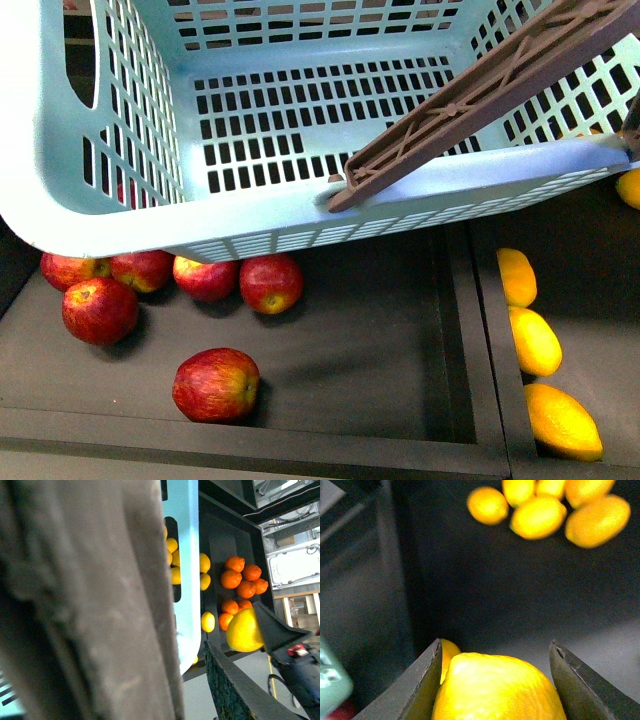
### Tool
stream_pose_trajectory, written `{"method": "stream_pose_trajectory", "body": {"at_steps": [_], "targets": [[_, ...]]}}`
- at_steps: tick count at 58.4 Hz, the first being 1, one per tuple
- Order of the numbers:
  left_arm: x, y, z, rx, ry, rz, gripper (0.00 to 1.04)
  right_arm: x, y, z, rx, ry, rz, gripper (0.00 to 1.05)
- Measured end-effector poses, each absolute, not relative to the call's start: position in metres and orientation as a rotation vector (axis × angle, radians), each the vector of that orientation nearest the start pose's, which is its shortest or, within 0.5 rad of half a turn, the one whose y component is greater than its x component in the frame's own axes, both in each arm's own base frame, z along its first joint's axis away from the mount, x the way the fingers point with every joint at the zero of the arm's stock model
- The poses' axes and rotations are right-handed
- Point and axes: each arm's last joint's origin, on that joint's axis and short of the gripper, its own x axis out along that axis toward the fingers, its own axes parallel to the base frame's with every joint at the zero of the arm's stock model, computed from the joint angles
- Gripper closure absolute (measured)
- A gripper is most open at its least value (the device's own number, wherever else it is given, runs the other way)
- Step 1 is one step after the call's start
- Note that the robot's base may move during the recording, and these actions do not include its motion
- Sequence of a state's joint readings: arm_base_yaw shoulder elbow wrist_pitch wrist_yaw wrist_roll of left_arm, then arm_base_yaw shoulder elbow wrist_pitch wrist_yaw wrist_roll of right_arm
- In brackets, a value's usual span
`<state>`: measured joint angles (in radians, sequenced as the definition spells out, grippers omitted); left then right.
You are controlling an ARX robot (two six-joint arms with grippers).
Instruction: Pick lemon and mango into basket
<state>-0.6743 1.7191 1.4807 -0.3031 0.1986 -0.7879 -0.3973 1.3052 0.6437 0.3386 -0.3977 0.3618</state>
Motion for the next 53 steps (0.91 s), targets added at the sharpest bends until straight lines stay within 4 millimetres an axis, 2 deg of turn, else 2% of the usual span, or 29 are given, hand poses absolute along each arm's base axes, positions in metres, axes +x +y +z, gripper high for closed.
{"method": "stream_pose_trajectory", "body": {"at_steps": [3, 7, 15, 28, 31, 33, 40, 48, 53], "targets": [[0.304, -0.250, 0.315, -0.588, 0.841, -0.587, 0.77, 0.249, -0.073, 0.243, 0.478, 0.256, 0.008, 0.49], [0.304, -0.250, 0.315, -0.588, 0.843, -0.589, 0.77, 0.248, -0.047, 0.254, 0.478, 0.246, 0.075, 0.49], [0.304, -0.250, 0.315, -0.588, 0.843, -0.589, 0.77, 0.251, -0.008, 0.261, 0.459, 0.258, 0.162, 0.49], [0.304, -0.250, 0.316, -0.588, 0.843, -0.589, 0.77, 0.264, 0.045, 0.268, 0.389, 0.272, 0.263, 0.49], [0.304, -0.250, 0.315, -0.588, 0.843, -0.589, 0.77, 0.268, 0.051, 0.266, 0.369, 0.282, 0.271, 0.49], [0.304, -0.250, 0.316, -0.589, 0.843, -0.588, 0.77, 0.270, 0.056, 0.264, 0.351, 0.291, 0.271, 0.46], [0.304, -0.250, 0.315, -0.588, 0.841, -0.585, 0.77, 0.277, 0.067, 0.255, 0.310, 0.314, 0.257, 0.26], [0.304, -0.250, 0.315, -0.592, 0.843, -0.586, 0.77, 0.282, 0.067, 0.252, 0.304, 0.300, 0.211, 0.07], [0.305, -0.250, 0.315, -0.582, 0.836, -0.578, 0.77, 0.282, 0.062, 0.256, 0.316, 0.270, 0.174, 0.09]]}}
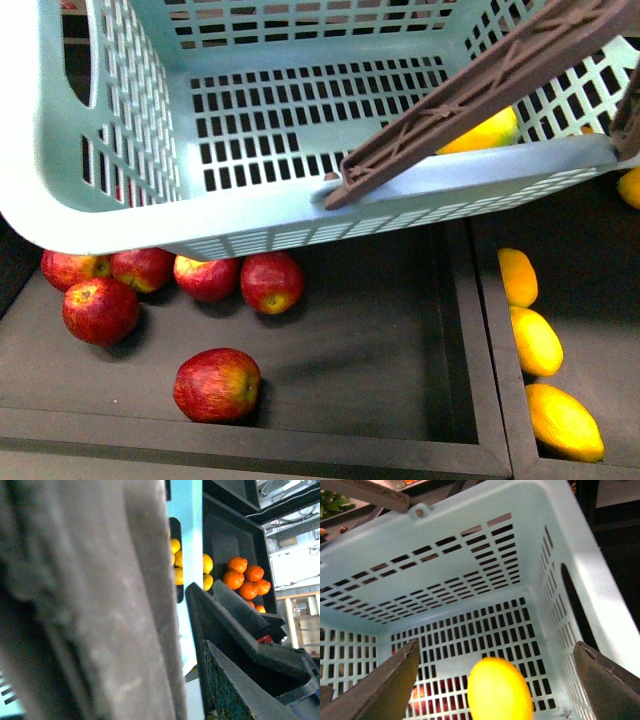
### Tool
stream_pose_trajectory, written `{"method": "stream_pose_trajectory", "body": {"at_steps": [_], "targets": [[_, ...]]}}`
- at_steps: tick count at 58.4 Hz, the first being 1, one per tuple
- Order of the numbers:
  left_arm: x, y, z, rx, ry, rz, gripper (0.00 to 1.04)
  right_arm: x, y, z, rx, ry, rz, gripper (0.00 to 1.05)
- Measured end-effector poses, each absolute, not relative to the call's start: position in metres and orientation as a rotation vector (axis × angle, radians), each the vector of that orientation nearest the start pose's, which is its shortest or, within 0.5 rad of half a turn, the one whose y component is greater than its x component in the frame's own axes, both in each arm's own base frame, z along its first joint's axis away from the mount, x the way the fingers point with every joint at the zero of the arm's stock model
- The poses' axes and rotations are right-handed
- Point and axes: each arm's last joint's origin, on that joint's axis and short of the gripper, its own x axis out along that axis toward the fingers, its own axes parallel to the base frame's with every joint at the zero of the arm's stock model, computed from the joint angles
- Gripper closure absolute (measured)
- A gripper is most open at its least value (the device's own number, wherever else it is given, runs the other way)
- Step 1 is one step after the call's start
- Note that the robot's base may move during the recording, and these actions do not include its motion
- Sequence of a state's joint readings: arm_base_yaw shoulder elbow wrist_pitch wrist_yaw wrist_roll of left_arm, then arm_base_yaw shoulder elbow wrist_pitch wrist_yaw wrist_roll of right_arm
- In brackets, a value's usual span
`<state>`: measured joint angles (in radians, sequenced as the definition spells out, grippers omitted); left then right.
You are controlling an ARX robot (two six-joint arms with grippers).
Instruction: Pick lemon and mango into basket
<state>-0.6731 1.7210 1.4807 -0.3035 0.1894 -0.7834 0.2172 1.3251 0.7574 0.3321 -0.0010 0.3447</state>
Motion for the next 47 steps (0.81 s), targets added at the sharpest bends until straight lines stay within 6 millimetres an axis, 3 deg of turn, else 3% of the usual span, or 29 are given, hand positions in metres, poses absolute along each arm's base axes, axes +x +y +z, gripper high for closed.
{"method": "stream_pose_trajectory", "body": {"at_steps": [12, 20, 45, 47], "targets": [[0.305, -0.250, 0.314, -0.587, 0.845, -0.582, 0.77, 0.274, 0.043, 0.266, 0.296, 0.172, 0.025, 0.12], [0.304, -0.251, 0.314, -0.583, 0.845, -0.585, 0.77, 0.255, 0.034, 0.249, 0.116, 0.011, 0.008, 0.34], [0.304, -0.251, 0.314, -0.586, 0.848, -0.588, 0.77, 0.194, 0.013, 0.203, 0.009, 0.014, 0.001, 1.03], [0.304, -0.250, 0.314, -0.586, 0.847, -0.587, 0.77, 0.188, 0.012, 0.200, 0.005, 0.010, 0.002, 1.03]]}}
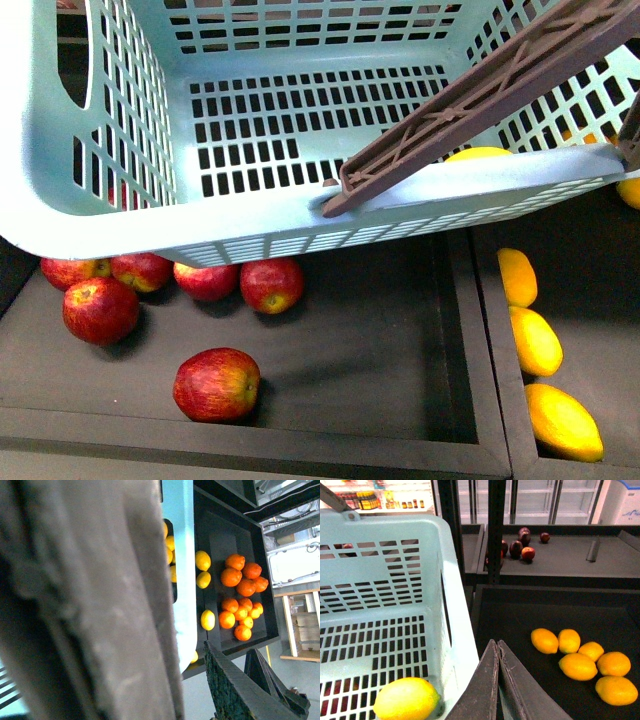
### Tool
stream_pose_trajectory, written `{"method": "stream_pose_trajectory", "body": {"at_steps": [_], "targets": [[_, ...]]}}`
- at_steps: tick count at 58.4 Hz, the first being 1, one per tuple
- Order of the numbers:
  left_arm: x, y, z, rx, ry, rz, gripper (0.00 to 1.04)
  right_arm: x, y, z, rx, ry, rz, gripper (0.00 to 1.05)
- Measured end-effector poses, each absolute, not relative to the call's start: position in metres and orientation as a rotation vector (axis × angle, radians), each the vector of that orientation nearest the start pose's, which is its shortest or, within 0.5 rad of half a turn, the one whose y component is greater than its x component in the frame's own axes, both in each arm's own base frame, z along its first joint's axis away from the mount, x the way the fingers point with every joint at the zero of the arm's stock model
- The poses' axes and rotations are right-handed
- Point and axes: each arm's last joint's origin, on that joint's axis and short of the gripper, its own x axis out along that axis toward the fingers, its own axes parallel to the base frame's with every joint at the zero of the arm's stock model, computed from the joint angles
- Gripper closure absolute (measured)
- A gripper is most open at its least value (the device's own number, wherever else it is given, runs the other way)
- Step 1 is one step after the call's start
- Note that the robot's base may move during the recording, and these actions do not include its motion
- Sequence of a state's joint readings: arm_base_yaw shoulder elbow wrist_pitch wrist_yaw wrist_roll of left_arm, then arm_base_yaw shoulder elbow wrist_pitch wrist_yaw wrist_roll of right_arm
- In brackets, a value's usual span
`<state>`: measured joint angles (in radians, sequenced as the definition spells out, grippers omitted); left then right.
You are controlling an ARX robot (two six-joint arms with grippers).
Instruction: Pick lemon and mango into basket
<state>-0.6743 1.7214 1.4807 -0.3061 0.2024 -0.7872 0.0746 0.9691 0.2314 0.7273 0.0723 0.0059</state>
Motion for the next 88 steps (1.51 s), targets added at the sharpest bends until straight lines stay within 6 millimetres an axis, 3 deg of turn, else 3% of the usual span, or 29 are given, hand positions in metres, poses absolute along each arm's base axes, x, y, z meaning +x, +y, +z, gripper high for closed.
{"method": "stream_pose_trajectory", "body": {"at_steps": [12, 28, 36, 42, 88], "targets": [[0.304, -0.250, 0.314, -0.584, 0.845, -0.585, 0.77, 0.166, 0.001, 0.187, 0.004, 0.009, 0.001, 1.01], [0.304, -0.250, 0.314, -0.586, 0.847, -0.588, 0.77, 0.165, 0.000, 0.187, 0.004, 0.003, 0.001, 0.55], [0.304, -0.251, 0.314, -0.585, 0.846, -0.585, 0.77, 0.165, 0.000, 0.187, 0.004, 0.004, 0.000, 0.22], [0.302, -0.253, 0.314, -0.578, 0.850, -0.599, 0.77, 0.165, 0.000, 0.187, 0.004, 0.004, -0.006, 0.08], [0.304, -0.251, 0.314, -0.582, 0.851, -0.594, 0.77, 0.164, 0.000, 0.187, 0.004, 0.001, -0.002, 0.09]]}}
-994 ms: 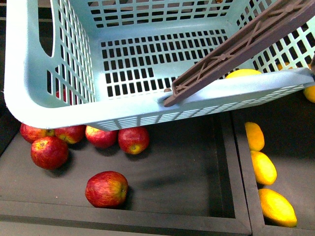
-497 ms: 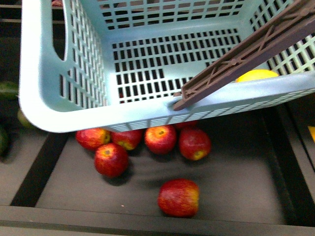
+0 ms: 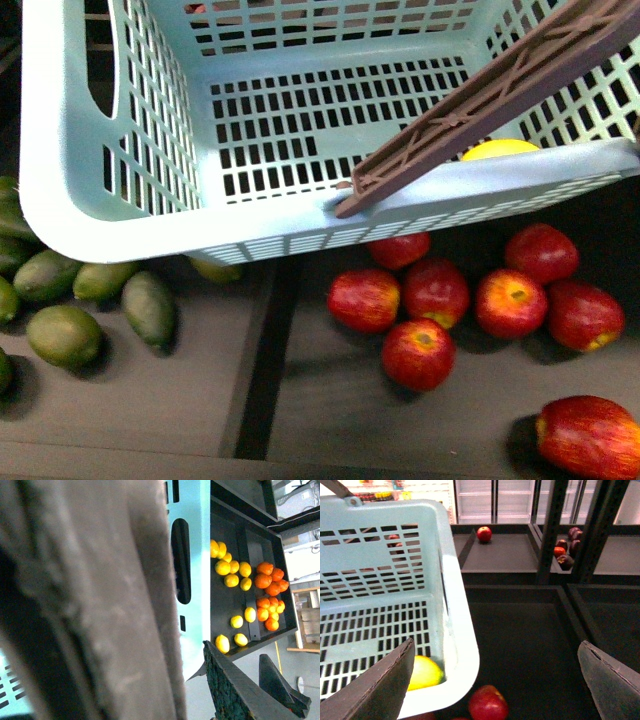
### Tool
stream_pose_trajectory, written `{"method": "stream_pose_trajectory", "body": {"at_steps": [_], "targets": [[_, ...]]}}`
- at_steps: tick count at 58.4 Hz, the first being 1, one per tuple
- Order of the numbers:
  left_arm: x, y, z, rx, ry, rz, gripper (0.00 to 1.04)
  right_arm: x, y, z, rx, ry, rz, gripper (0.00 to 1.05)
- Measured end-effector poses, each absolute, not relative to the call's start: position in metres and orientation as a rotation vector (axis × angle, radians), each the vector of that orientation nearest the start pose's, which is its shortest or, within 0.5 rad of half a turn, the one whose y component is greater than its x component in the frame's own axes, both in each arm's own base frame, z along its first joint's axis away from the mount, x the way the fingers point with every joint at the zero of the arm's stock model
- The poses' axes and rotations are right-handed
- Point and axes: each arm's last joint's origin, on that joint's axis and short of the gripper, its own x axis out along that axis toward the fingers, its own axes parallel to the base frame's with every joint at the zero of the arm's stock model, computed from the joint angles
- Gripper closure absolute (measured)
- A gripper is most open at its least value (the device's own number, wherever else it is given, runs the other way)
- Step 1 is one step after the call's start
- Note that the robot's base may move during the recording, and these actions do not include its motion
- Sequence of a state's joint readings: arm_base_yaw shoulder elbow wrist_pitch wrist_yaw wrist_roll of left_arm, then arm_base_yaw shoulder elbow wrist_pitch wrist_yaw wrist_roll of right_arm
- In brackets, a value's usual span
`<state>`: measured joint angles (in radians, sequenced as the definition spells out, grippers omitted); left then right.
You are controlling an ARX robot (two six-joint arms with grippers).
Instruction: Pick lemon and mango into basket
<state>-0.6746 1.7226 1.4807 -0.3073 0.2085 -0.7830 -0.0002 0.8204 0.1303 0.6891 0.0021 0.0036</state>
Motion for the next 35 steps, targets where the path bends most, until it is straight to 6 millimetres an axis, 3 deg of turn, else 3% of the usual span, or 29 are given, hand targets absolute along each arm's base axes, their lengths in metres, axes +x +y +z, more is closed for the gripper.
{"method": "stream_pose_trajectory", "body": {"at_steps": [35], "targets": [[0.3044, -0.2505, 0.3139, -0.580, 0.844, -0.581, 0.77, 0.1636, -0.0001, 0.1854, 0.004, 0.007, -0.003, 0.09]]}}
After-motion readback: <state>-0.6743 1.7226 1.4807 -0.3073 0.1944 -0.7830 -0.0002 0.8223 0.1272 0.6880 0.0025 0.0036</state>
